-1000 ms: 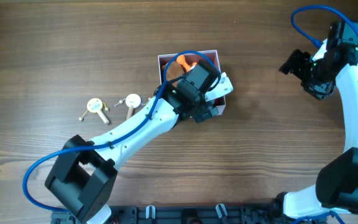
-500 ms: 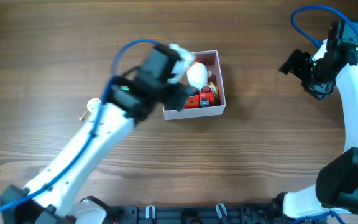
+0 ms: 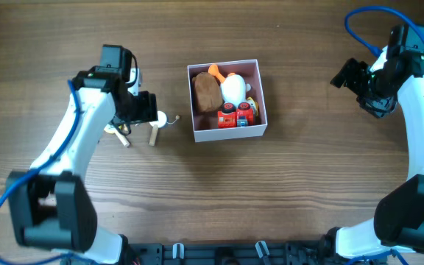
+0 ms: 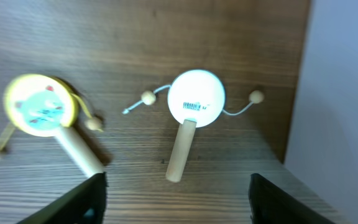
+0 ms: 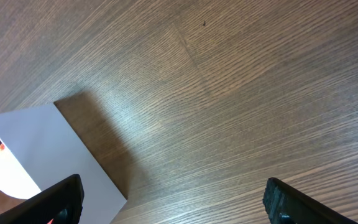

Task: Pack container
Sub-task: 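Move the left gripper to the white rattle drum and grasp its handle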

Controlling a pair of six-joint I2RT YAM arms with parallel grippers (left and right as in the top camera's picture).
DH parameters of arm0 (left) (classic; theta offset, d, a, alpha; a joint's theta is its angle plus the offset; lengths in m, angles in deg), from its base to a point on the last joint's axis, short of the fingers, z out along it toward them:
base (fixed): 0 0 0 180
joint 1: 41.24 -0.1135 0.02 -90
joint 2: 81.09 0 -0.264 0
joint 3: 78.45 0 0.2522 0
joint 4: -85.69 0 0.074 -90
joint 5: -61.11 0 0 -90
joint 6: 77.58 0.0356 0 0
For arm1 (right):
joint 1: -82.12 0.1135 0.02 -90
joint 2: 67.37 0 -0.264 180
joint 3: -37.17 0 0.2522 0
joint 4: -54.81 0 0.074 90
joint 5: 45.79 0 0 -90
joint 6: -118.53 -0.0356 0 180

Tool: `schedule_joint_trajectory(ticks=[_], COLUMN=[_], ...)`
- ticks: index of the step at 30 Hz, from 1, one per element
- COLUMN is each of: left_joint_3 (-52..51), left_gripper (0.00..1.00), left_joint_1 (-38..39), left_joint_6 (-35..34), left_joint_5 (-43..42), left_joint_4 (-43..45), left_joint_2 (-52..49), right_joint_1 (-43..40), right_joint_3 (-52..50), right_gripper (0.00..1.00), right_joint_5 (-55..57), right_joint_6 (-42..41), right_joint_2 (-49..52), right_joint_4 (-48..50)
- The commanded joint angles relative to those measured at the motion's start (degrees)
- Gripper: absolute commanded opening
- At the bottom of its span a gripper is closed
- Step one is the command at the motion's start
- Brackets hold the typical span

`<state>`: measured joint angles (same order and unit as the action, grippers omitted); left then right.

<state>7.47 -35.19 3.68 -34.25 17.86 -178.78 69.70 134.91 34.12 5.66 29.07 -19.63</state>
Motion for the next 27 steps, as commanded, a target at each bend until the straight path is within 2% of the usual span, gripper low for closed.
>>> schedule_joint_trajectory(ticks=[1, 6, 11, 12, 15, 17, 19, 23, 27], left_joint_3=[-0.7, -0.7, -0.7, -0.7, -0.7, -0.7, -0.7, -0.22, 3.21], left_gripper=[0.72, 0.69, 0.45, 0.38, 0.26, 0.13, 0.05, 0.04, 0.04], left_joint_1=[0.98, 2.29, 2.4, 2.49, 2.56, 2.56, 2.64, 2.67, 2.86], left_joint_6=[-2.45, -2.43, -2.43, -2.43, -2.45, -2.43, -2.43, -2.43, -2.45], left_joint_5=[-2.29, -0.55, -0.61, -0.59, -0.61, -0.61, -0.61, -0.59, -0.66], left_joint_4=[0.55, 1.79, 1.99, 1.97, 2.03, 2.21, 2.19, 1.62, -2.62], left_joint_2=[-6.36, -12.98, -17.53, -17.75, -17.92, -17.92, -17.92, -17.09, -14.73], right_joint_1=[0.24, 0.24, 0.24, 0.24, 0.24, 0.24, 0.24, 0.24, 0.24], right_joint_3=[-0.09, -0.07, -0.07, -0.07, -0.09, -0.07, -0.07, -0.07, -0.07], right_gripper=[0.92, 0.92, 0.92, 0.92, 0.93, 0.93, 0.93, 0.92, 0.92], right_joint_5=[-0.35, -0.33, -0.31, -0.31, -0.31, -0.31, -0.31, -0.31, -0.02], right_joint_6=[0.28, 0.35, 0.37, 0.37, 0.37, 0.39, 0.37, 0.37, 0.42], right_joint_2=[0.33, 0.33, 0.33, 0.33, 0.33, 0.33, 0.33, 0.33, 0.33], right_joint_4=[-0.26, -0.24, -0.15, -0.04, 0.07, 0.07, 0.09, 0.22, 0.2])
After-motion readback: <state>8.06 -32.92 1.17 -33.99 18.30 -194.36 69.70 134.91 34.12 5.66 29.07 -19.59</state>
